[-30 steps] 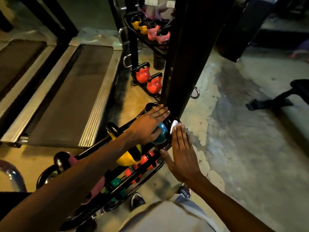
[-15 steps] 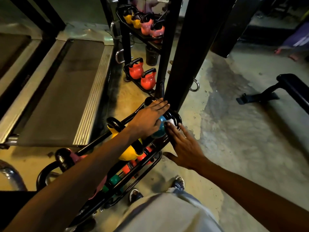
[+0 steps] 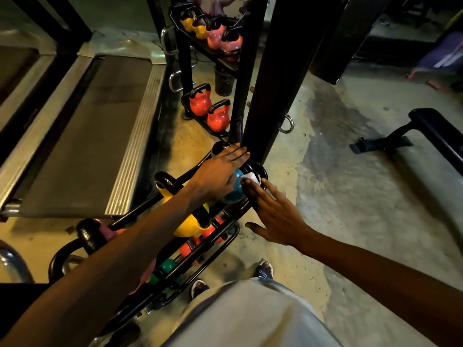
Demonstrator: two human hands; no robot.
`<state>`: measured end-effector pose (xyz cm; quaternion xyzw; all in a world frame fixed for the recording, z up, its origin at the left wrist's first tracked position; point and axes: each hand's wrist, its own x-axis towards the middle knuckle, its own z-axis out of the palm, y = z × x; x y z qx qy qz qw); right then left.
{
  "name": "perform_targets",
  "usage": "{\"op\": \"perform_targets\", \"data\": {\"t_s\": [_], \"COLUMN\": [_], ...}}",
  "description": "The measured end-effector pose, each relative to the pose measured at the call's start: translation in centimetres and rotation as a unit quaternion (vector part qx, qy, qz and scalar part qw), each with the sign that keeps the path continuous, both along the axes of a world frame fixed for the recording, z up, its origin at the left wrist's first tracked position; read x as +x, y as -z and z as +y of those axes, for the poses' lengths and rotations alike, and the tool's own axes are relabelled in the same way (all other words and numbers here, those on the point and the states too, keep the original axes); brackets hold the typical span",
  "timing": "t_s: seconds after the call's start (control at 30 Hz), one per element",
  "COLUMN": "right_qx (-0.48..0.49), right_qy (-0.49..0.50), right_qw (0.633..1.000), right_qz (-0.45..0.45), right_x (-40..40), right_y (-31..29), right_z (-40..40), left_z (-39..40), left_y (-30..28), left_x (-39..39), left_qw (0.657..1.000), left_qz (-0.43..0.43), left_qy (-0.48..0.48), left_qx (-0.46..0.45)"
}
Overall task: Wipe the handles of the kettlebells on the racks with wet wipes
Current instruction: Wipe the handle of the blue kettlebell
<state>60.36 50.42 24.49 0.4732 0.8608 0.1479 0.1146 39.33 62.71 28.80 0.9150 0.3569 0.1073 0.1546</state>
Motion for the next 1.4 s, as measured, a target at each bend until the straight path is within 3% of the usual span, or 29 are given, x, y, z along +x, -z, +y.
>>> {"op": "perform_targets", "data": {"t_s": [0.1,0.2,0.33,0.43,0.53,0.6,0.7,0.73,0.8,0.97,1.13,1.2,1.27,1.4], "right_qx": [-0.006,-0.011,-0.033,-0.039,-0.074,-0.117,-0.193,-0.209,-0.246,-0.256,-0.116,-0.064,-0.057,-0.044], "right_qy": [-0.032,-0.026,0.053,0.134,0.189,0.238,0.323,0.344,0.372,0.384,0.365,0.357,0.333,0.279], "right_qw": [0.998,0.999,0.994,0.967,0.878,0.774,0.59,0.557,0.53,0.524,0.518,0.534,0.591,0.818], "right_qz": [-0.045,-0.032,0.09,0.211,0.434,0.575,0.715,0.726,0.721,0.716,0.765,0.764,0.733,0.502], "right_x": [1.5,2.9,0.5,-2.5,-5.0,-6.0,-5.7,-5.2,-4.2,-2.6,-4.3,-5.3,-6.2,-7.6], "right_y": [0.4,0.3,0.4,0.3,-0.2,-1.6,-5.2,-6.4,-8.0,-5.1,-2.2,-1.5,-0.9,1.4], "right_z": [-0.6,-0.9,-1.2,-1.3,-1.2,-0.2,2.8,3.9,5.5,5.1,3.1,2.1,0.3,-3.1], "left_z": [0.0,0.1,-0.2,-0.2,-0.2,-0.2,-0.4,-0.4,-0.3,-0.2,-0.3,-0.3,-0.3,-0.3], "left_y": [0.0,0.2,0.3,0.3,0.4,0.3,0.2,0.1,0.0,0.1,0.0,-0.1,-0.1,-0.3], "left_x": [0.1,0.0,0.0,0.0,-0.1,-0.1,0.0,0.0,-0.1,-0.2,-0.2,-0.3,-0.4,-0.4], "left_qw": [1.0,1.0,1.0,1.0,1.0,1.0,1.0,1.0,1.0,1.0,1.0,1.0,1.0,1.0], "left_qz": [0.008,0.012,0.008,-0.002,-0.007,-0.013,-0.011,-0.009,-0.011,-0.003,-0.012,-0.015,-0.013,-0.004], "left_qy": [-0.003,-0.001,0.001,0.001,0.002,0.006,-0.001,-0.006,-0.005,0.005,0.003,0.006,0.004,0.001], "left_qx": [-0.007,0.001,0.011,0.022,0.025,0.018,0.012,0.011,0.014,0.021,0.019,0.019,0.018,0.015]}}
